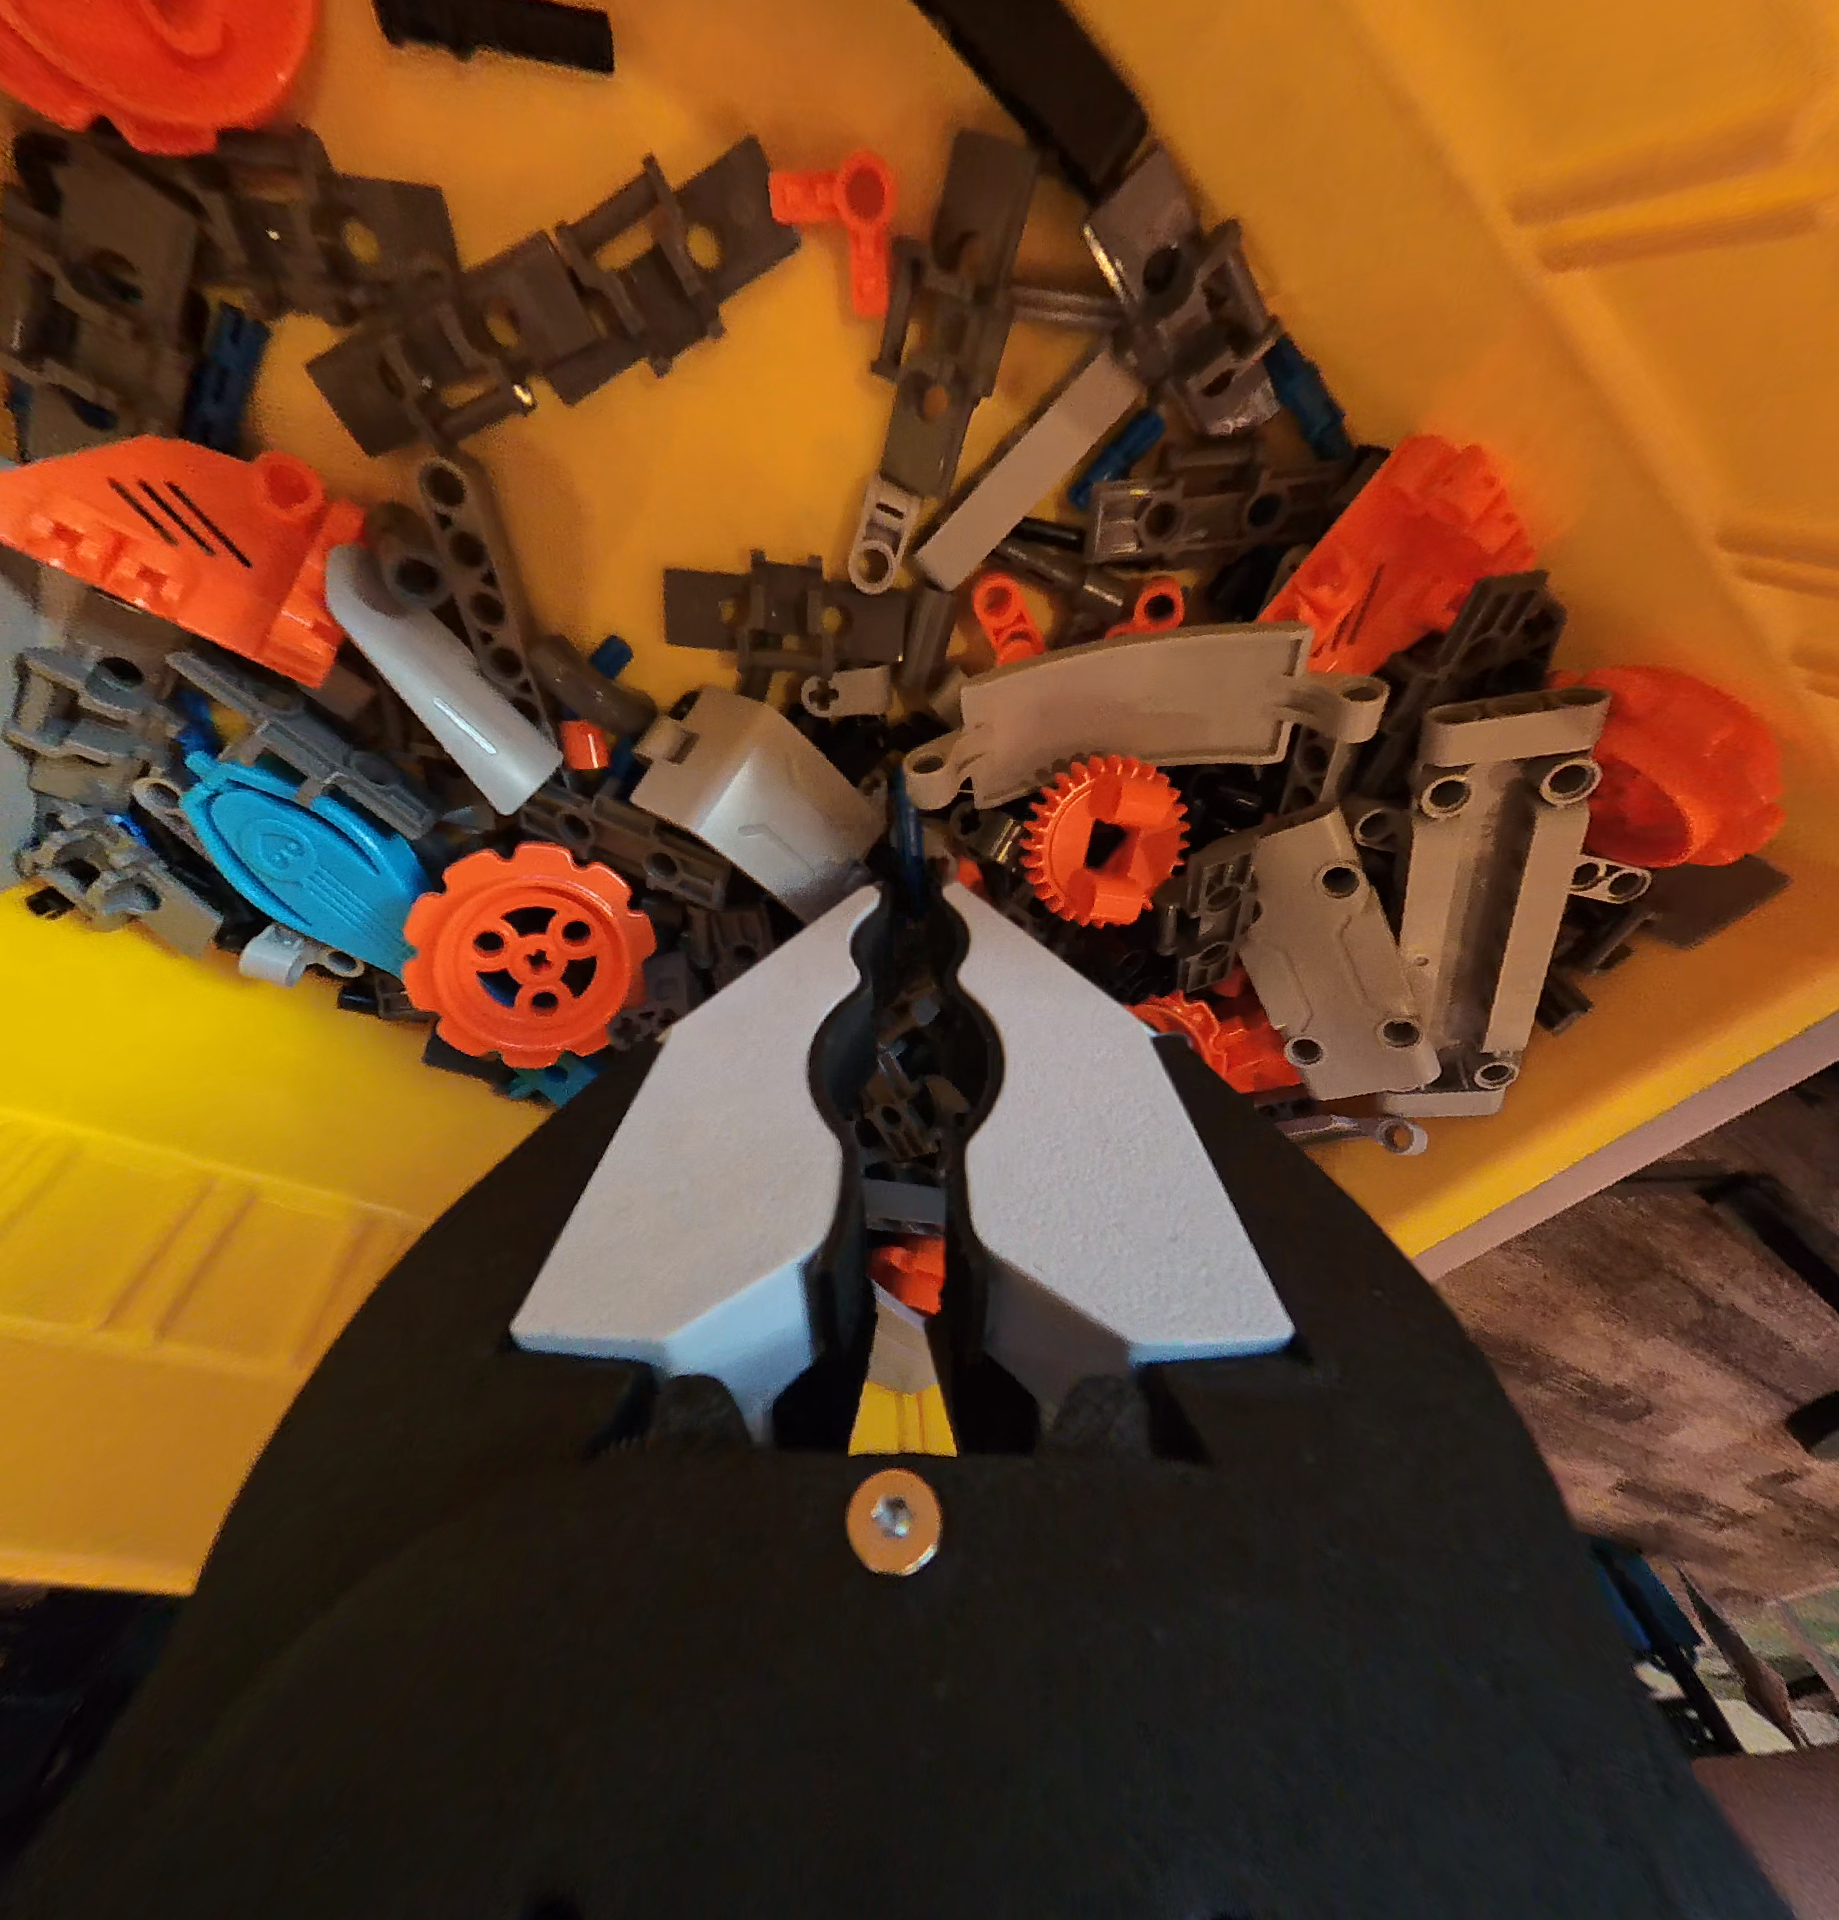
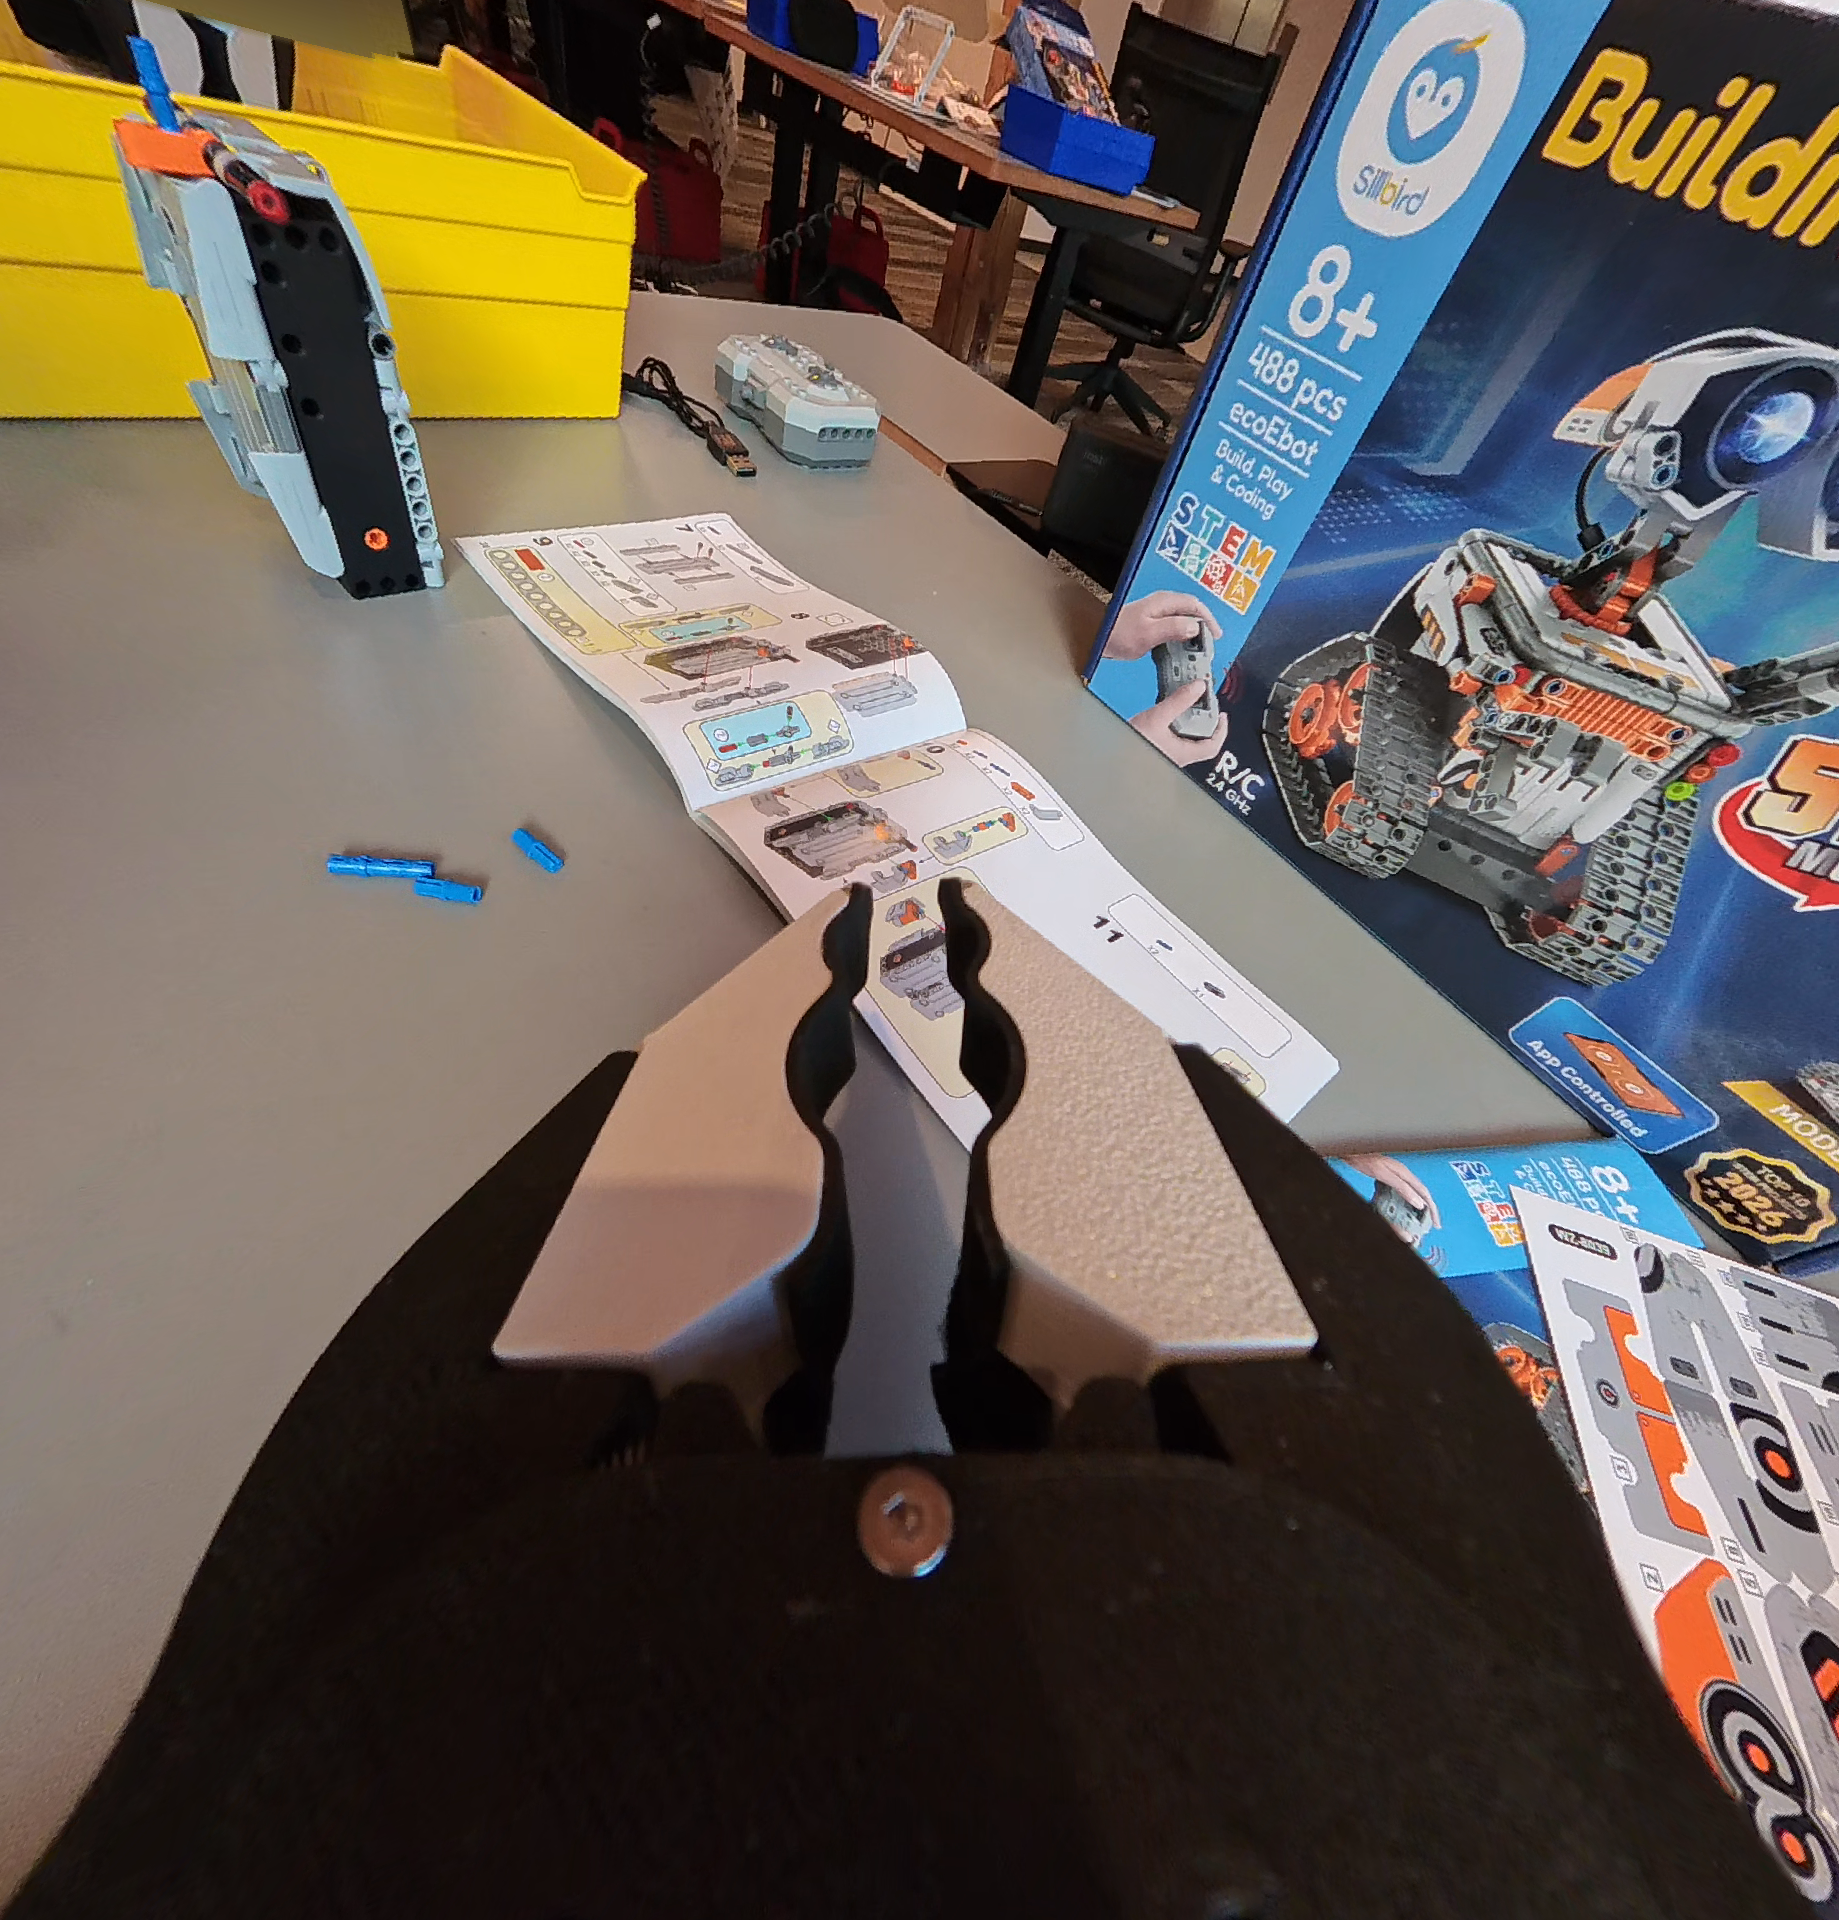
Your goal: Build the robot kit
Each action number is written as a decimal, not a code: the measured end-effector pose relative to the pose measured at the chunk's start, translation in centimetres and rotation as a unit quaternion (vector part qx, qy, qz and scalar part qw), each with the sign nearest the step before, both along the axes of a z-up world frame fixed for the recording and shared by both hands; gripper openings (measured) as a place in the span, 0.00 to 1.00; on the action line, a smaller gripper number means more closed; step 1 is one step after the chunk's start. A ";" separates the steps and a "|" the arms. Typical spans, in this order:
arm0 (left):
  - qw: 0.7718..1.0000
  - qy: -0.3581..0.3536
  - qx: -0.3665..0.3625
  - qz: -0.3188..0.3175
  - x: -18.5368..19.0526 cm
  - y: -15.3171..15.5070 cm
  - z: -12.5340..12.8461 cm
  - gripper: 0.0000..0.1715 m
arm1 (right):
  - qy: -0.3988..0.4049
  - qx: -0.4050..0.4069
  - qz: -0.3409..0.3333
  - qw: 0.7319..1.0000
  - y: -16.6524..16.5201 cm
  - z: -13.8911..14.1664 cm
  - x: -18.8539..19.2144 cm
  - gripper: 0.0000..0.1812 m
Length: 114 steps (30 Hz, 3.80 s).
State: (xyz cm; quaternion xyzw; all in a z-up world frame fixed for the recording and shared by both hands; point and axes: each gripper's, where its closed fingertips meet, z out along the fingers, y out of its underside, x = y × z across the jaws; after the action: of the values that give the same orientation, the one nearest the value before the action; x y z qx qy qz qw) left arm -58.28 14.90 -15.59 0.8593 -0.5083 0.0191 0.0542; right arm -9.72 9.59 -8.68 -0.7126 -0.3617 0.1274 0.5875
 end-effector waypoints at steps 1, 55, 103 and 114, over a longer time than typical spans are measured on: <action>1.000 0.002 0.007 0.000 -0.1 0.1 0.1 0.02 | 0.000 0.002 0.000 1.000 0.0 0.1 0.0 0.07; 0.909 -0.347 0.098 0.211 36.0 -11.1 -0.7 0.01 | 0.009 0.042 0.050 0.998 -2.3 3.3 -1.8 0.07; 0.846 -0.443 0.203 0.215 33.5 -10.3 7.1 0.02 | 0.014 -0.005 0.043 0.999 -1.8 1.7 -2.5 0.07; 0.857 -0.416 0.236 0.191 35.0 -7.4 5.6 0.01 | 0.009 -0.019 0.054 0.998 -2.1 1.3 -3.1 0.08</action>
State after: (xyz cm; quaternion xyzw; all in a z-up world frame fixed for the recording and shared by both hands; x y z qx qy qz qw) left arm -23.32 7.51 -10.02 0.8385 -0.2985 0.2644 -0.3713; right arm -12.80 7.49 -7.38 -0.7018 -0.3921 0.1724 0.5692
